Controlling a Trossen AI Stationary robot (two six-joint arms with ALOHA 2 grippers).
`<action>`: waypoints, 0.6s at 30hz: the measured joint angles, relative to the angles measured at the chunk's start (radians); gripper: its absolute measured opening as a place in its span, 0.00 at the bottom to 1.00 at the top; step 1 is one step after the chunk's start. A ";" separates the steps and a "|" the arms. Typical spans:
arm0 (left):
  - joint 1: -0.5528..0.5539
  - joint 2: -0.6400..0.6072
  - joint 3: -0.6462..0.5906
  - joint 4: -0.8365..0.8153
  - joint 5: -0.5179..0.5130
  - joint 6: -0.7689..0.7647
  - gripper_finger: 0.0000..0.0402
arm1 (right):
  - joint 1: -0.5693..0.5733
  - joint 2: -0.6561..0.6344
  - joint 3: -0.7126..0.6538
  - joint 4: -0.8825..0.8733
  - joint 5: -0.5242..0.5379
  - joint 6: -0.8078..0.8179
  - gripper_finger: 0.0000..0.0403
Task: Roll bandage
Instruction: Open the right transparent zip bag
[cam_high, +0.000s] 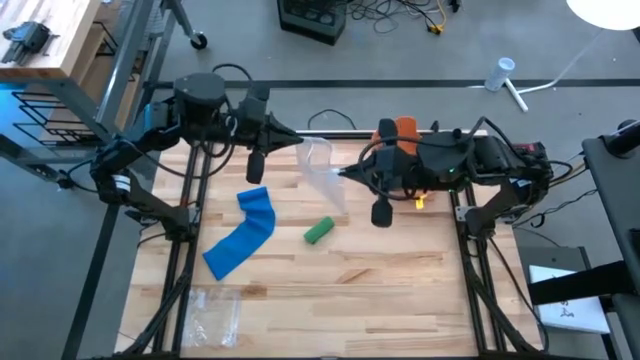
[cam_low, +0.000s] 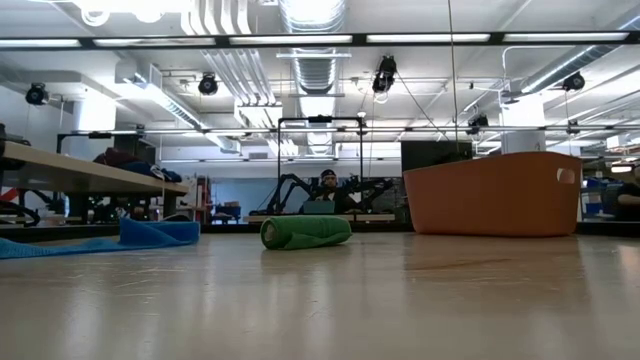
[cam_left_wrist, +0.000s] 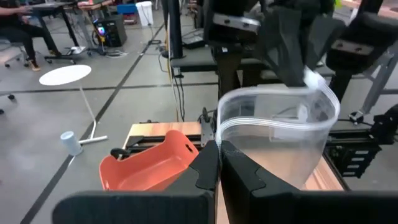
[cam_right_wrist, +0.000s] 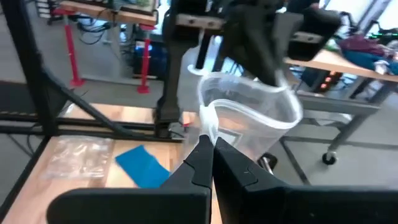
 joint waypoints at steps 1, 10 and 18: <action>0.000 0.000 0.000 0.005 0.000 -0.003 0.00 | 0.000 0.000 0.000 -0.001 -0.004 -0.008 0.00; 0.000 -0.002 0.001 0.006 0.071 0.019 0.00 | -0.013 -0.001 0.000 -0.046 0.175 0.028 0.00; -0.001 -0.002 -0.004 0.005 0.142 0.035 0.00 | -0.036 -0.001 0.000 -0.058 0.254 0.037 0.00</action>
